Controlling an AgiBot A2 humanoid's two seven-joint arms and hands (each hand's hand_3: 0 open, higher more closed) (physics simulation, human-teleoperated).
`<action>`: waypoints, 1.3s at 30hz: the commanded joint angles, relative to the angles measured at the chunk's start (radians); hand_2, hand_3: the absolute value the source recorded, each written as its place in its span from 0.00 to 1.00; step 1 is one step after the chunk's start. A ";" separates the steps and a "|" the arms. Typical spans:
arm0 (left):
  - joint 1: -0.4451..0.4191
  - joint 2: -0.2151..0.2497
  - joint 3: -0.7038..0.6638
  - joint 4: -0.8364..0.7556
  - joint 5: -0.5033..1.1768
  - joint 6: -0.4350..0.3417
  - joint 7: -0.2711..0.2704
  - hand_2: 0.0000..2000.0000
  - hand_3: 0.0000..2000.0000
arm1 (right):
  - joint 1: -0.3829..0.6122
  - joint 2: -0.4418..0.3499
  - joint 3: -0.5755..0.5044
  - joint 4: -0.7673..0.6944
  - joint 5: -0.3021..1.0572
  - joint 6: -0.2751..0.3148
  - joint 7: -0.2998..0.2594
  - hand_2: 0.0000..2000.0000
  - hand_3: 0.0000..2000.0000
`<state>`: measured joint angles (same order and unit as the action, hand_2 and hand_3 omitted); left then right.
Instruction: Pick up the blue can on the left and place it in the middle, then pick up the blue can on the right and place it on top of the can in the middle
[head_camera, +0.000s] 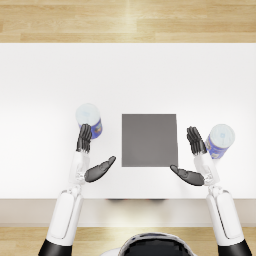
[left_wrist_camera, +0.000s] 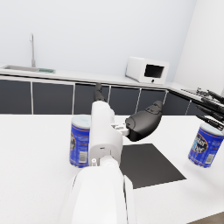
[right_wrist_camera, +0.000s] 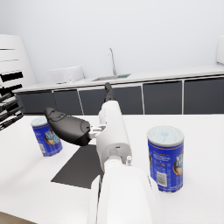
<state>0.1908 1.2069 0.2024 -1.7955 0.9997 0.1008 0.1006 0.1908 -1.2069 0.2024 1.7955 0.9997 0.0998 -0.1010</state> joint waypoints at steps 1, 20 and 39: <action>0.000 0.000 0.000 0.000 0.000 0.000 0.000 0.00 0.00 | 0.000 0.000 0.000 0.000 0.000 0.000 0.000 0.00 0.00; 0.000 0.000 0.000 0.000 0.000 0.000 0.000 0.00 0.00 | 0.000 0.000 0.000 0.000 0.000 0.000 0.000 0.00 0.00; 0.228 0.107 -0.165 0.152 0.433 -0.100 -0.100 0.00 0.00 | 0.059 -0.059 -0.175 0.041 0.433 -0.099 0.100 0.00 0.00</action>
<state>0.3650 1.3063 0.0721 -1.6805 1.4557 0.0005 0.0005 0.2309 -1.2640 0.0682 1.8212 1.4559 0.0005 -0.0005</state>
